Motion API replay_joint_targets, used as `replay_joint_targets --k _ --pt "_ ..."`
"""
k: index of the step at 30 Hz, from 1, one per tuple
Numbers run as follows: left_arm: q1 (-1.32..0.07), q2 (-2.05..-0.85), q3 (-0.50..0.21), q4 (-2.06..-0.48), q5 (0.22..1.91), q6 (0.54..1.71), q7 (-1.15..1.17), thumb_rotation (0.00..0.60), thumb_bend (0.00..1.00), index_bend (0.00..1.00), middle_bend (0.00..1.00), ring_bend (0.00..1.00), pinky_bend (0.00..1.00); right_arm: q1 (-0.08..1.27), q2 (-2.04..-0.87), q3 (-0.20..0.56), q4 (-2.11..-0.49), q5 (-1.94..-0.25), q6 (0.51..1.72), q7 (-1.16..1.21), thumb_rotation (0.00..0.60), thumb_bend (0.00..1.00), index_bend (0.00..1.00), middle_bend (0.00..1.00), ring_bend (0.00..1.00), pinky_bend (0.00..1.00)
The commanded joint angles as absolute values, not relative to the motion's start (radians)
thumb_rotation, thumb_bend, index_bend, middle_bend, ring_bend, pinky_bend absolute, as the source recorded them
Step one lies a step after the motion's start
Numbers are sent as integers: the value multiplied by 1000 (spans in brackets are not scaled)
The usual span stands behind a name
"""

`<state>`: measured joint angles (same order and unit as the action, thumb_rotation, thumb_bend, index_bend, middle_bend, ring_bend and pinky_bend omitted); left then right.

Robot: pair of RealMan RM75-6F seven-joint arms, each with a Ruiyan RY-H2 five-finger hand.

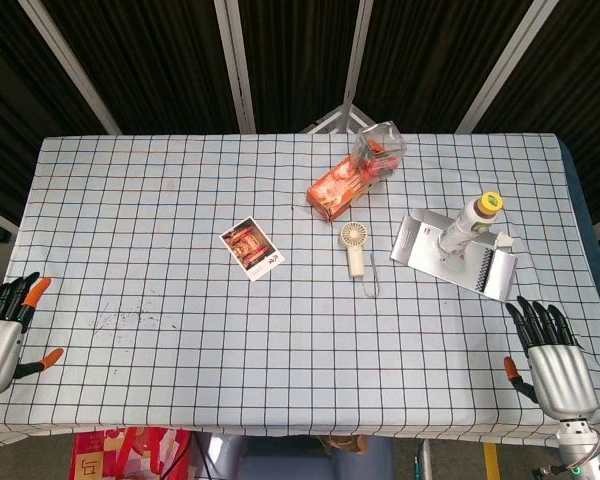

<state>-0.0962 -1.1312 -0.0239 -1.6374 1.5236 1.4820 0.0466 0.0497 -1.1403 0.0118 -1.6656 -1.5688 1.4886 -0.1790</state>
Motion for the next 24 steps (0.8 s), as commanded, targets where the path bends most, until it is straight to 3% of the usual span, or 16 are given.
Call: replay_joint_targets --k 1,11,13,14,17,19,22,24 --pt "-96 -1131 -24 -1637 1524 1482 47 600 13 0 0 0 0 50 -1140 12 -1666 -1570 1489 -179 600 434 0 0 0 0" --pt "-92 -1130 -20 -1640 1531 1488 48 600 13 0 0 0 0 52 -1139 14 -1671 -1574 1490 -165 600 434 0 0 0 0" --pt "-92 -1130 -22 -1641 1527 1488 45 600 13 0 0 0 0 59 -1142 19 -1673 -1576 1486 -158 600 434 0 0 0 35" --pt "-92 -1129 -22 -1641 1525 1486 43 600 13 0 0 0 0 66 -1144 25 -1676 -1578 1484 -153 600 433 0 3 14 101" --pt "-95 -1126 -23 -1644 1521 1480 34 600 13 0 0 0 0 86 -1156 45 -1680 -1577 1476 -139 600 434 0 121 197 386" --pt "-96 -1123 -22 -1646 1525 1479 26 600 13 0 0 0 0 110 -1160 64 -1700 -1556 1447 -135 600 433 0 346 445 584" --pt "-97 -1119 -18 -1648 1534 1478 14 600 13 0 0 0 0 171 -1174 107 -1739 -1497 1362 -153 600 444 0 606 699 769" --pt "-98 -1117 -18 -1648 1537 1477 9 600 14 0 0 0 0 213 -1189 136 -1762 -1442 1300 -175 600 489 0 682 769 823"
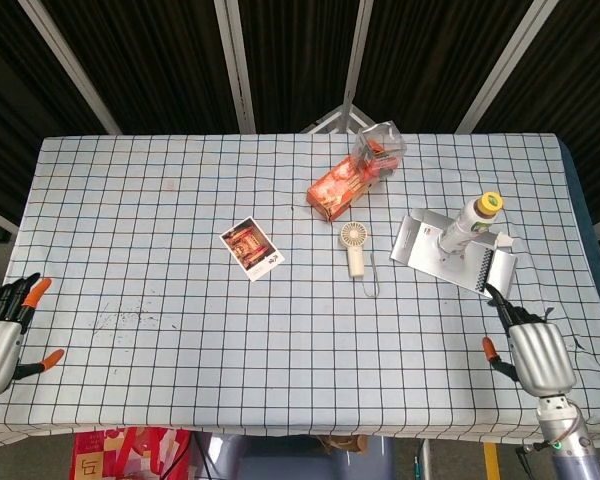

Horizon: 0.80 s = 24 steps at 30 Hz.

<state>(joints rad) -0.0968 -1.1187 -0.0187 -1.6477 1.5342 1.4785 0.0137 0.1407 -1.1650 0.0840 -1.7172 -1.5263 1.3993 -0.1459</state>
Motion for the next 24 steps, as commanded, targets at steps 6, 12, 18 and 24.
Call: replay_joint_targets --k 6,12,18,24 --pt "-101 -1106 -19 -1645 1526 1466 -1 600 14 0 0 0 0 378 -1312 219 -1762 -1256 1116 -334 600 669 0 818 894 904" --pt "-104 -1104 -18 -1638 1530 1463 -13 600 14 0 0 0 0 504 -1441 259 -1689 -1083 1025 -472 600 738 0 833 910 906" --pt "-111 -1092 -18 -1644 1518 1441 -33 600 14 0 0 0 0 594 -1545 287 -1587 -941 978 -522 600 758 0 833 910 906" --pt "-114 -1086 -17 -1644 1519 1434 -53 600 14 0 0 0 0 659 -1629 294 -1477 -860 949 -533 600 758 0 833 910 906"
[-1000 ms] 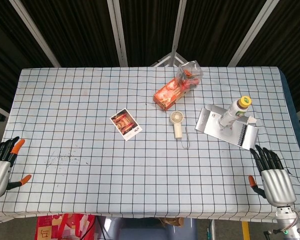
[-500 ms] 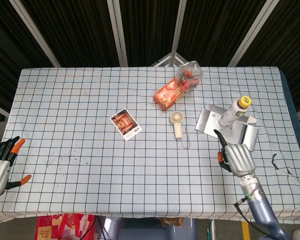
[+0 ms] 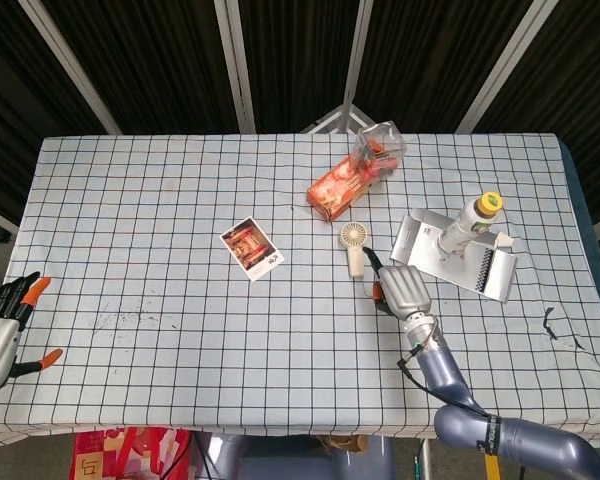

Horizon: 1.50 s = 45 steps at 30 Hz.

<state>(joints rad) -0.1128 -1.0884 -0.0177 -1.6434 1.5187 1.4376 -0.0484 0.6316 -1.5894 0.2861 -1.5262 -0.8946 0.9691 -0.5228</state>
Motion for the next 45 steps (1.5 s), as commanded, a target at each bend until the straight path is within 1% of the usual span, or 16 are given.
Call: replay_joint_targets --k 1,7,11,15,23,45 --pt "-115 -1085 -17 -1644 1519 1434 -55 600 14 0 0 0 0 665 -1636 294 -1467 -852 945 -533 600 758 0 833 910 906" --pt "-119 -1081 -18 -1644 1515 1425 -69 600 14 0 0 0 0 699 -1683 297 -1386 -803 925 -515 600 758 0 833 910 906" --pt "-121 -1079 -18 -1646 1515 1422 -73 600 14 0 0 0 0 709 -1692 297 -1363 -792 925 -496 600 758 15 833 910 906" --pt "-122 -1079 -17 -1649 1515 1420 -74 600 14 0 0 0 0 713 -1696 293 -1357 -796 930 -477 600 758 41 833 910 906" --pt "-125 -1078 -17 -1653 1511 1416 -74 600 14 0 0 0 0 722 -1703 274 -1361 -803 939 -465 600 758 41 833 910 906" --pt "-126 -1077 -17 -1655 1512 1418 -82 600 14 0 0 0 0 747 -1719 255 -1348 -767 945 -467 600 758 41 833 910 906"
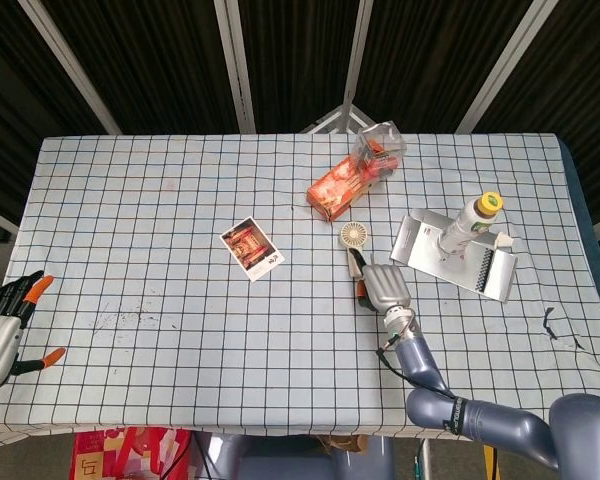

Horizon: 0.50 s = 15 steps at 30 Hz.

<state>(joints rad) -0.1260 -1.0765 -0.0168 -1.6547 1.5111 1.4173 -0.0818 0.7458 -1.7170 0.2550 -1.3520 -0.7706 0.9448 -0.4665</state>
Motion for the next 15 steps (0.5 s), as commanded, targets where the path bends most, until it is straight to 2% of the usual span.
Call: replay_joint_targets --k 1,15 --pt "-126 -1077 -17 -1655 1512 1418 -82 600 14 0 0 0 0 749 -1720 255 -1346 -765 945 -467 600 758 41 833 910 906" --pt "-127 -1075 -16 -1658 1511 1415 -87 600 14 0 0 0 0 751 -1721 249 -1338 -750 946 -464 600 760 40 833 910 906"
